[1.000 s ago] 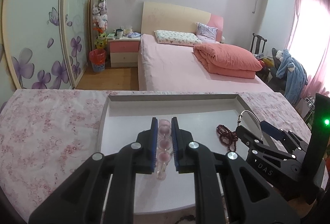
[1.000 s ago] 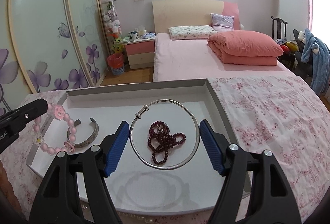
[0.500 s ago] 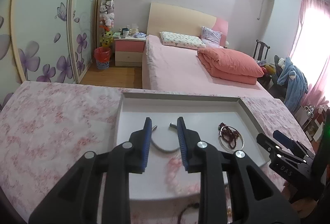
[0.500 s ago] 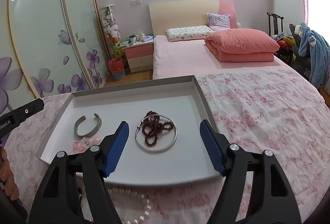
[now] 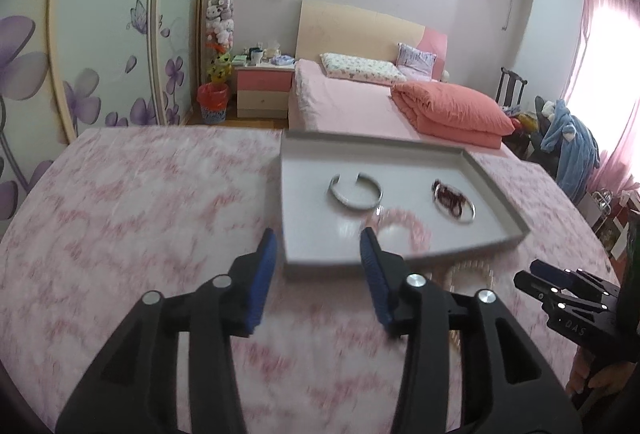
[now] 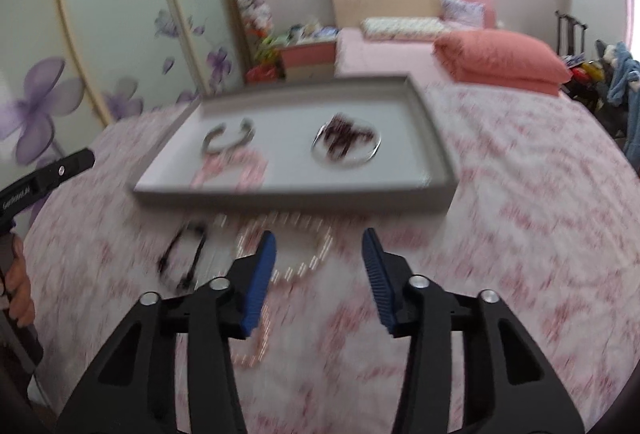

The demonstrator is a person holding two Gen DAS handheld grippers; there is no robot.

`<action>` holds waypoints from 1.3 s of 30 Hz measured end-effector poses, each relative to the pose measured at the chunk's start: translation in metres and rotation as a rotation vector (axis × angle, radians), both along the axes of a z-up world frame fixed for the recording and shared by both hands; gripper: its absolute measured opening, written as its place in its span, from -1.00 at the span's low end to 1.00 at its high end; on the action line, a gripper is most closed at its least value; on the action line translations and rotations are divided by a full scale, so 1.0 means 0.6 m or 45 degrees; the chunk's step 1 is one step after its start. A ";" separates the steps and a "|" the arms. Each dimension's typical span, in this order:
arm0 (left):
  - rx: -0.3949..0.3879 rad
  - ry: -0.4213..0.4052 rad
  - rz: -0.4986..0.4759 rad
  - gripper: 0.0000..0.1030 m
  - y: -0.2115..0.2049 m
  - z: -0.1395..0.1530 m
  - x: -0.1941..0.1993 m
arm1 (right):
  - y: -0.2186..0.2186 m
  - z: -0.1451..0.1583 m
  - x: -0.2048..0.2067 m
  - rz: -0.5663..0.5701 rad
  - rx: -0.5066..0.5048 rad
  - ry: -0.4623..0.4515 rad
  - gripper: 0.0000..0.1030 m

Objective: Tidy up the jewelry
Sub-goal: 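Grasp the peach pearl necklace with the right gripper while the left approaches the black bead bracelet, then close the left gripper on the black bead bracelet while the right holds the pearl necklace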

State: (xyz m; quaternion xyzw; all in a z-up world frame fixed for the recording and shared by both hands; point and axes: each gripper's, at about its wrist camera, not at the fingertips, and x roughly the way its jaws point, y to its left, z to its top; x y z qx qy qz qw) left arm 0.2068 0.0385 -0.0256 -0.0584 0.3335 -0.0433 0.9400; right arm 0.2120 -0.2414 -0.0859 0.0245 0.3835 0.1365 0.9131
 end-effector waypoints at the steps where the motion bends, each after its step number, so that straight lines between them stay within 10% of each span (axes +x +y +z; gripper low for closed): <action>1: 0.000 0.008 -0.002 -0.08 0.001 -0.003 -0.005 | 0.005 -0.006 -0.005 0.019 -0.006 0.016 -0.29; 23: 0.033 0.195 -0.159 -0.06 -0.081 -0.074 -0.005 | 0.032 -0.052 -0.049 0.078 -0.289 0.053 -0.87; 39: 0.250 0.288 -0.233 -0.88 -0.151 -0.123 0.045 | -0.001 -0.052 -0.034 0.030 -0.208 0.084 -0.87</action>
